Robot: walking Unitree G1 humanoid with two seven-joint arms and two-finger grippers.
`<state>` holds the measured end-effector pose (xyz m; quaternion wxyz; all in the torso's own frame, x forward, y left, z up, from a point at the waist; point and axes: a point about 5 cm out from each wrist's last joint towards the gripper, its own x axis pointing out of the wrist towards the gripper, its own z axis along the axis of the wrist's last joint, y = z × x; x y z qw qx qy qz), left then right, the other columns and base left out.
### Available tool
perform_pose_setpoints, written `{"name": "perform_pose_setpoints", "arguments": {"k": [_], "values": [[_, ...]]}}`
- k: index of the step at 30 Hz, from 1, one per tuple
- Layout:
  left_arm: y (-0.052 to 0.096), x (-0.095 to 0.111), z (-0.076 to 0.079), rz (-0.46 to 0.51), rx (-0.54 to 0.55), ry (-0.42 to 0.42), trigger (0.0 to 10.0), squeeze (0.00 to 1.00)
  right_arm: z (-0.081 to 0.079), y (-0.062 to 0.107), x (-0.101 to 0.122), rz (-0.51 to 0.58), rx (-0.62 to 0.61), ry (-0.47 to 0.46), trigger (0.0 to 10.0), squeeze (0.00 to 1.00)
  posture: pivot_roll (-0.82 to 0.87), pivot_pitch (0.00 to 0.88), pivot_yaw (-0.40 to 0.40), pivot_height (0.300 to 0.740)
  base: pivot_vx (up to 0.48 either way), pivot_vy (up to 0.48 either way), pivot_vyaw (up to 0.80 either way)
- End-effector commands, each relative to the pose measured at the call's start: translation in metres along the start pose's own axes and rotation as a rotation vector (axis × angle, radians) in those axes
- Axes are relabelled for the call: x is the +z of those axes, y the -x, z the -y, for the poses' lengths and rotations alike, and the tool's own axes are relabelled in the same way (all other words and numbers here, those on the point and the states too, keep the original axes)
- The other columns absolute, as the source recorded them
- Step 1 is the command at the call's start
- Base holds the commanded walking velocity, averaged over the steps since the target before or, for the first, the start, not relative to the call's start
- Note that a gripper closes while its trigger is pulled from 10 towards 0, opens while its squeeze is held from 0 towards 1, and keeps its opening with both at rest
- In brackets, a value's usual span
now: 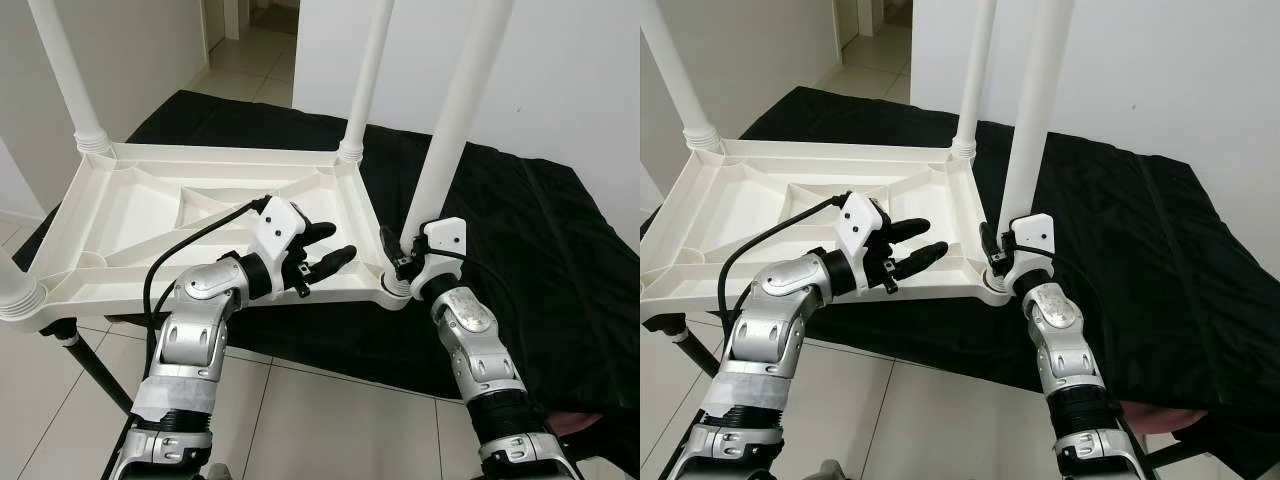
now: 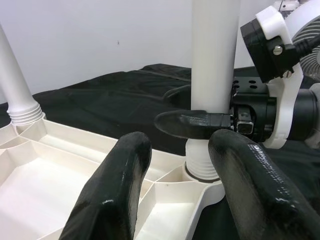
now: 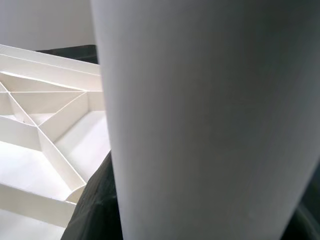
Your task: Building children table
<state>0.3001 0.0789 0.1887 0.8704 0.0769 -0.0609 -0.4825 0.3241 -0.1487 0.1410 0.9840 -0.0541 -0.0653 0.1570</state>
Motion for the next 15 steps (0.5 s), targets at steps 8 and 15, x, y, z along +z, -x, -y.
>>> {"name": "perform_pose_setpoints", "arguments": {"k": [8,15], "values": [[0.0017,0.0024,-0.0177,-0.01,0.373,-0.009,10.0,0.0,0.0095,0.0152,-0.0271,-0.118,0.084,0.038,10.0,0.0,0.01,0.0,-0.056,0.74,0.0,0.0,0.0],[0.0013,0.0045,-0.0179,-0.009,0.37,-0.016,10.0,0.0,0.011,0.0183,-0.0296,-0.123,0.084,-0.009,10.0,0.0,0.01,0.0,-0.049,0.74,0.0,0.0,0.0]]}}
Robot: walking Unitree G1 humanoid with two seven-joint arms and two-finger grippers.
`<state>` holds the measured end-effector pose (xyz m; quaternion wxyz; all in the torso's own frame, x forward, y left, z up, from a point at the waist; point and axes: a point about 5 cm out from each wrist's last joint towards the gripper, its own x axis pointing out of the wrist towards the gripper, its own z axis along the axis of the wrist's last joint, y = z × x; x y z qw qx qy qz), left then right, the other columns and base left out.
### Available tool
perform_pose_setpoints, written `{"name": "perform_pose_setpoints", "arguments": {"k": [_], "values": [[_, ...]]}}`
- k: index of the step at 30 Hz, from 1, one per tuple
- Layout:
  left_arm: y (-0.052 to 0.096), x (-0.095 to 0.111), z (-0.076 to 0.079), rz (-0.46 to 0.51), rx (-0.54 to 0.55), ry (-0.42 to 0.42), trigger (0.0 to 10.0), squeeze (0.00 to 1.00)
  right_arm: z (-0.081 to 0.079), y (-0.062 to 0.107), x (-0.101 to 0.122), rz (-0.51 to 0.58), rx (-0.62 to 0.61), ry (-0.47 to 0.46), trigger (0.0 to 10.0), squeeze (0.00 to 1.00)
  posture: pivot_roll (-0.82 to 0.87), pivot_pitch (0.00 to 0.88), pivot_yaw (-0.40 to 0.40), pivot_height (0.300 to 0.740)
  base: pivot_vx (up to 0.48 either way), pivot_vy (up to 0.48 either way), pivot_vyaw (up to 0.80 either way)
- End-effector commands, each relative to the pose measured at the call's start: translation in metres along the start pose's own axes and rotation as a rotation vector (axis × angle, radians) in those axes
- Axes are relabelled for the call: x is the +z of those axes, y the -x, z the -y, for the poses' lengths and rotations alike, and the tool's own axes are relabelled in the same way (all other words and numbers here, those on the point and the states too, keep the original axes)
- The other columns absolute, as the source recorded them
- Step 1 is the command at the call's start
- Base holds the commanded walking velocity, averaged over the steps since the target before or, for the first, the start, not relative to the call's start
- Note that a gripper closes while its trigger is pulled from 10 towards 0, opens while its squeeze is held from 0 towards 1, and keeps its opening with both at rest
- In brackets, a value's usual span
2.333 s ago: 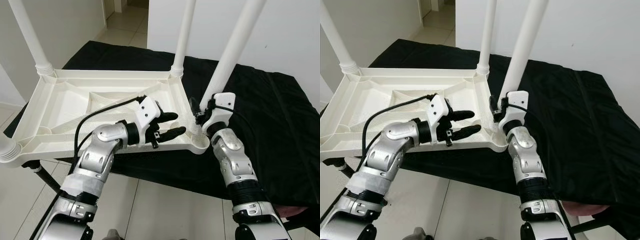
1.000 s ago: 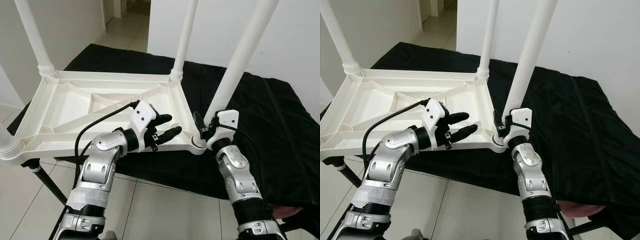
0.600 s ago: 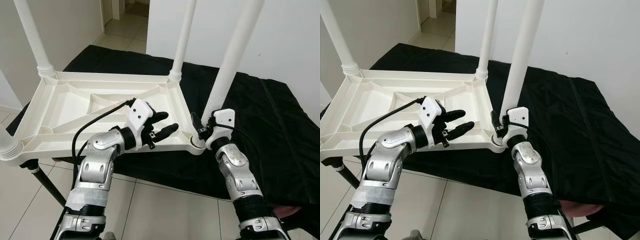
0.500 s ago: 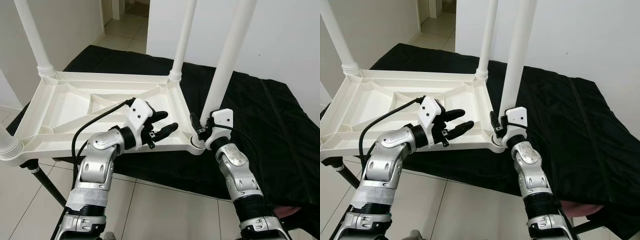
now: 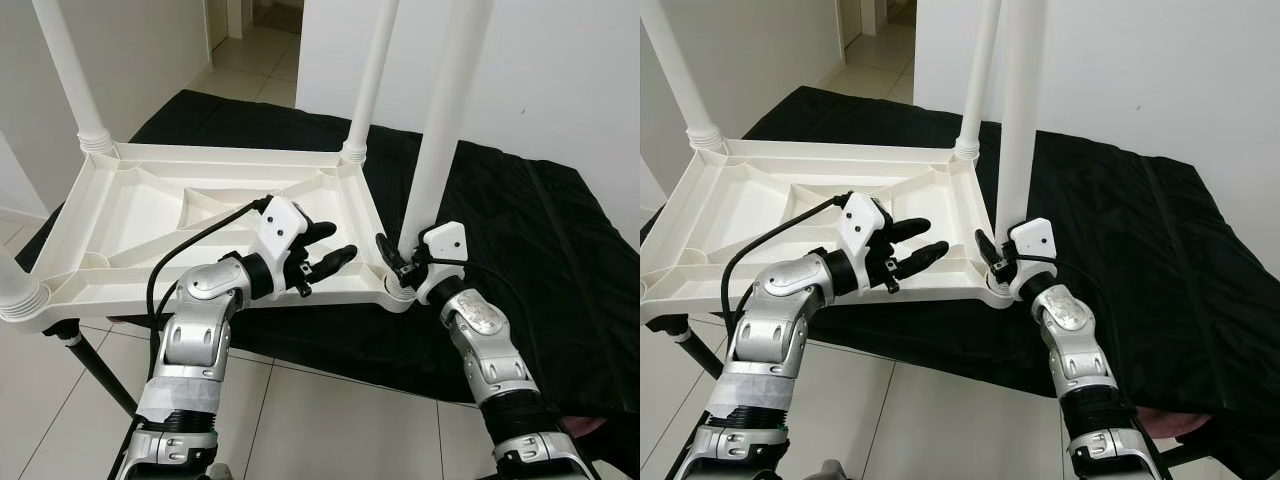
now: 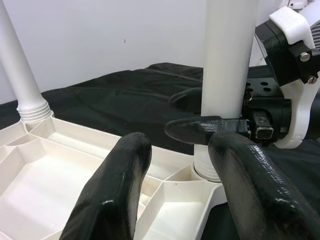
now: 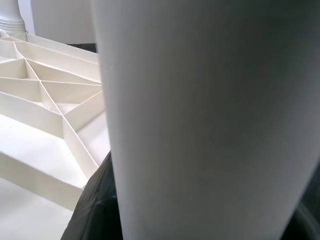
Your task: Building children table
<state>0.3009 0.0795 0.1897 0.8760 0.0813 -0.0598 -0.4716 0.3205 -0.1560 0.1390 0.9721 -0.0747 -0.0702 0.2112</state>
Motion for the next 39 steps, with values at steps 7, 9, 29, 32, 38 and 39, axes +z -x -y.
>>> {"name": "perform_pose_setpoints", "arguments": {"k": [7,9,29,32,38,39], "values": [[0.0,0.005,-0.017,-0.003,0.341,-0.018,10.0,0.0,0.0,0.013,-0.03,-0.124,-0.04,-0.134,10.0,0.0,0.01,0.0,-0.046,0.74,0.0,0.0,0.0],[-0.001,0.005,-0.017,-0.003,0.34,-0.02,10.0,0.0,0.0,0.013,-0.03,-0.121,-0.042,-0.144,10.0,0.0,0.01,0.0,-0.046,0.74,0.0,0.0,0.0],[-0.001,0.003,-0.013,0.002,0.34,-0.028,10.0,0.0,-0.003,0.017,-0.043,-0.163,-0.108,-0.252,10.0,0.0,0.01,0.0,-0.074,0.74,0.0,0.0,0.0],[-0.002,0.002,-0.012,0.003,0.339,-0.027,10.0,0.0,-0.001,0.018,-0.045,-0.17,-0.132,-0.269,10.0,0.0,0.01,0.0,-0.074,0.74,0.0,0.0,0.0],[-0.004,0.003,-0.01,0.009,0.334,-0.023,10.0,0.0,0.002,0.022,-0.052,-0.192,-0.21,-0.329,10.0,0.0,0.0,0.0,-0.073,0.74,0.0,0.0,0.0],[-0.004,0.003,-0.01,0.01,0.334,-0.023,10.0,0.0,0.003,0.023,-0.053,-0.195,-0.216,-0.331,10.0,0.0,0.0,0.0,-0.073,0.74,0.0,0.0,0.0]]}}
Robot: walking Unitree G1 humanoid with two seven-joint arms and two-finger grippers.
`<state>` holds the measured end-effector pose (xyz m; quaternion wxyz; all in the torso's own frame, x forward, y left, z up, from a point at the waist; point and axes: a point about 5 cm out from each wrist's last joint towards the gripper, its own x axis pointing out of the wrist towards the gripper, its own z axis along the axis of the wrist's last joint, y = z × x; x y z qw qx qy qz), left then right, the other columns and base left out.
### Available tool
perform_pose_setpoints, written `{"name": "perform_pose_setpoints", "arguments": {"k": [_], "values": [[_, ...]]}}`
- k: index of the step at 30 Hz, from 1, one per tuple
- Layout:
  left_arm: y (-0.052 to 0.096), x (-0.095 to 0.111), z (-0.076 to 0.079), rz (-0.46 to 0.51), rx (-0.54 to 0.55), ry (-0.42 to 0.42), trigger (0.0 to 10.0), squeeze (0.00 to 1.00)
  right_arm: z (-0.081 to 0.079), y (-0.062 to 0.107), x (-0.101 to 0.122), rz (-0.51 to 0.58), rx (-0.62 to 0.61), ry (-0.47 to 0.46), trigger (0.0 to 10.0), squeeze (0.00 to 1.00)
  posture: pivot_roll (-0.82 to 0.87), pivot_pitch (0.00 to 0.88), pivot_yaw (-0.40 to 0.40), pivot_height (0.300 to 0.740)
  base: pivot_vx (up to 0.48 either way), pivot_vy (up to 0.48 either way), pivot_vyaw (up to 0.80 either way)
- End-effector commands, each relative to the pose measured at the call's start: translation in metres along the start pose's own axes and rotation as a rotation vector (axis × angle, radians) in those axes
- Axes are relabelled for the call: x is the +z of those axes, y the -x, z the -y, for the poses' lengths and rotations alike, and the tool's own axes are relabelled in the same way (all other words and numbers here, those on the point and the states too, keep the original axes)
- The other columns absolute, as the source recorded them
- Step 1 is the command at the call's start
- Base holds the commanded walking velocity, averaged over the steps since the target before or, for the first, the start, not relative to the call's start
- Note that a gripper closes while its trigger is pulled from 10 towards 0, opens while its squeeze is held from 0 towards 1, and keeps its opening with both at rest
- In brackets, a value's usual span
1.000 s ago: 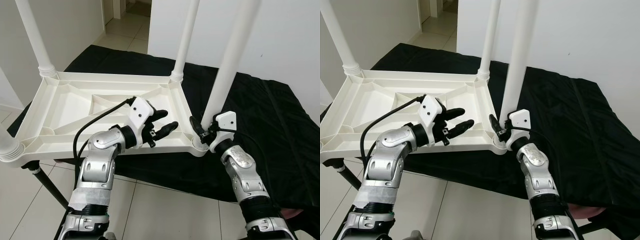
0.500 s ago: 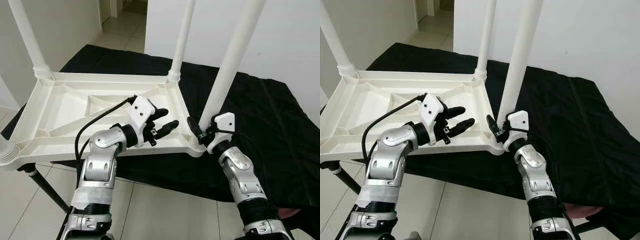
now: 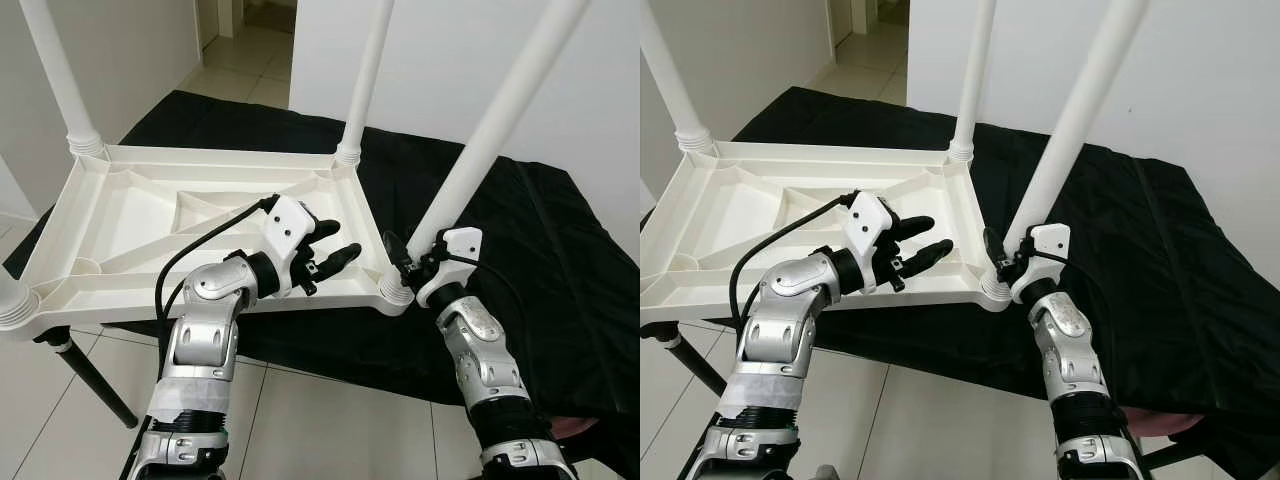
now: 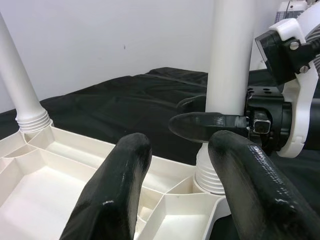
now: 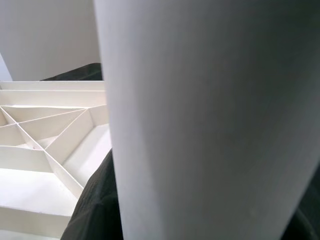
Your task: Building children table
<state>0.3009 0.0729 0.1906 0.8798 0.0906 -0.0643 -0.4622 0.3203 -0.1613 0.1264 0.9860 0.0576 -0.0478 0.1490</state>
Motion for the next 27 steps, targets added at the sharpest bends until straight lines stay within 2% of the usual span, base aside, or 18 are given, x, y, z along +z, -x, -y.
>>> {"name": "perform_pose_setpoints", "arguments": {"k": [1,12,17,19,23,27], "values": [[0.001,0.001,-0.013,0.009,0.315,-0.002,10.0,0.0,0.013,0.018,-0.038,-0.188,-0.099,-0.057,10.0,0.0,0.0,0.0,-0.073,0.74,0.0,0.0,0.0],[0.002,0.004,-0.014,0.018,0.331,0.002,10.0,0.0,0.006,0.02,-0.035,-0.15,-0.091,0.007,10.0,0.0,0.0,0.0,-0.078,0.74,0.0,0.0,0.0],[0.002,0.005,-0.014,0.025,0.343,0.006,10.0,0.0,-0.005,0.027,-0.034,-0.077,-0.064,0.03,10.0,0.0,0.01,0.0,-0.079,0.74,0.0,0.0,0.0],[0.002,0.005,-0.015,0.026,0.346,0.006,10.0,0.0,-0.005,0.031,-0.039,-0.079,-0.085,-0.003,10.0,0.0,0.01,0.0,-0.079,0.74,0.0,0.0,0.0],[0.003,0.005,-0.015,0.025,0.347,0.003,10.0,0.0,-0.005,0.03,-0.042,-0.102,-0.091,-0.012,10.0,0.0,0.0,0.0,-0.075,0.74,0.0,0.0,0.0],[0.002,0.006,-0.016,0.024,0.345,0.0,10.0,0.0,-0.004,0.025,-0.044,-0.153,-0.087,0.02,10.0,0.0,0.0,0.0,-0.072,0.74,0.0,0.0,0.0]]}}
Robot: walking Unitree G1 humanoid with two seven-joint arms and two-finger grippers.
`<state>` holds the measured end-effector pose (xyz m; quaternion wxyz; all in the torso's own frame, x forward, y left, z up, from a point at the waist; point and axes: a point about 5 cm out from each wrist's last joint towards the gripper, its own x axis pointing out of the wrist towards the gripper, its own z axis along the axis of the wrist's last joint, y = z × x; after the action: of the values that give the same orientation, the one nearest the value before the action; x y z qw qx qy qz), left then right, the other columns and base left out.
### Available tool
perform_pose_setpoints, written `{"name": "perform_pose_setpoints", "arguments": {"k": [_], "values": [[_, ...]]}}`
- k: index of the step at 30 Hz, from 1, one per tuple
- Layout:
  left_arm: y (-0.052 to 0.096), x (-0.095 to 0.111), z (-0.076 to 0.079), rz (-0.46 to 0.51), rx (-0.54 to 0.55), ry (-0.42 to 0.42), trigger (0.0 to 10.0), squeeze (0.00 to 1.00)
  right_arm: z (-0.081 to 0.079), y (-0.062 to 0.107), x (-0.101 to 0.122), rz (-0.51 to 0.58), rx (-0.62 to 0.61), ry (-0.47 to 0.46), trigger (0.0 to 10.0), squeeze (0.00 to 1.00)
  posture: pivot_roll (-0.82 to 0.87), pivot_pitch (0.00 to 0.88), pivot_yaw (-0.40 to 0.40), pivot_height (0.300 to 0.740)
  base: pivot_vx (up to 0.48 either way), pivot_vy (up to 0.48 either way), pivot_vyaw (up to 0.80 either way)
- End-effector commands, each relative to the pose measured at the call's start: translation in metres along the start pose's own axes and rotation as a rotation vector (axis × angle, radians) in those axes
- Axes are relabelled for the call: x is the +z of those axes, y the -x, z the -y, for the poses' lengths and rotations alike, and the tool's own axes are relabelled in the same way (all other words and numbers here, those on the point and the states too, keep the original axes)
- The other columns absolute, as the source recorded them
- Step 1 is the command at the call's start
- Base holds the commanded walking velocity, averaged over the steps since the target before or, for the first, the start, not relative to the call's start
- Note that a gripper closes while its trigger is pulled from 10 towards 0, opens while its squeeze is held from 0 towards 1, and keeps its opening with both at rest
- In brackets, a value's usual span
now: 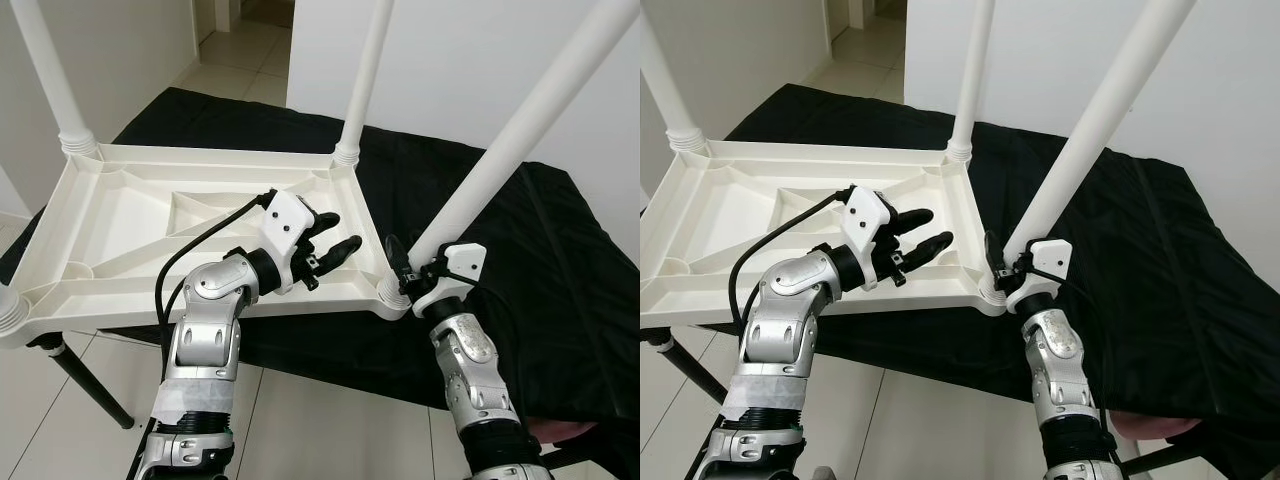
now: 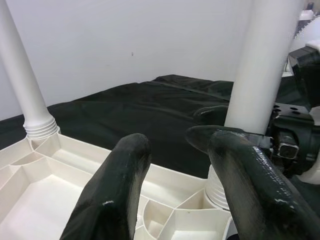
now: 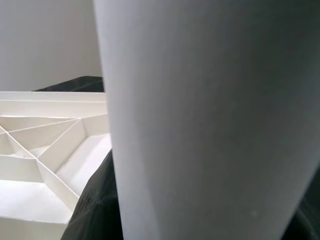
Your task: Building children table
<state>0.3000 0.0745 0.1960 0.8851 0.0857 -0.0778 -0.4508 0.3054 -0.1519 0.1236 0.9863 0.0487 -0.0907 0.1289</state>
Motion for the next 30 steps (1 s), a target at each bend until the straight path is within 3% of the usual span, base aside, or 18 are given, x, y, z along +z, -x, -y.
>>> {"name": "perform_pose_setpoints", "arguments": {"k": [1,7,14,23,30], "values": [[0.0,0.001,-0.015,-0.001,0.316,0.001,10.0,0.0,0.009,0.015,-0.041,-0.251,-0.049,0.008,10.0,0.0,0.0,0.0,-0.072,0.74,0.0,0.0,0.0],[-0.003,0.002,-0.015,0.002,0.309,-0.007,10.0,0.0,0.014,0.004,-0.037,-0.279,-0.031,0.033,10.0,0.0,0.0,0.0,-0.073,0.74,0.0,0.0,0.0],[-0.003,0.003,-0.016,0.005,0.311,-0.017,10.0,0.0,0.016,0.002,-0.036,-0.27,-0.027,0.056,10.0,0.0,0.01,0.0,-0.08,0.74,0.0,0.0,0.0],[-0.003,0.002,-0.015,0.005,0.313,-0.018,10.0,0.0,0.018,0.006,-0.044,-0.309,-0.066,-0.01,10.0,0.0,0.01,0.0,-0.083,0.74,0.0,0.0,0.0],[-0.003,0.002,-0.014,0.005,0.31,-0.02,10.0,0.0,0.021,0.011,-0.053,-0.339,-0.203,-0.013,10.0,0.0,0.01,0.0,-0.084,0.74,0.0,0.0,0.0]]}}
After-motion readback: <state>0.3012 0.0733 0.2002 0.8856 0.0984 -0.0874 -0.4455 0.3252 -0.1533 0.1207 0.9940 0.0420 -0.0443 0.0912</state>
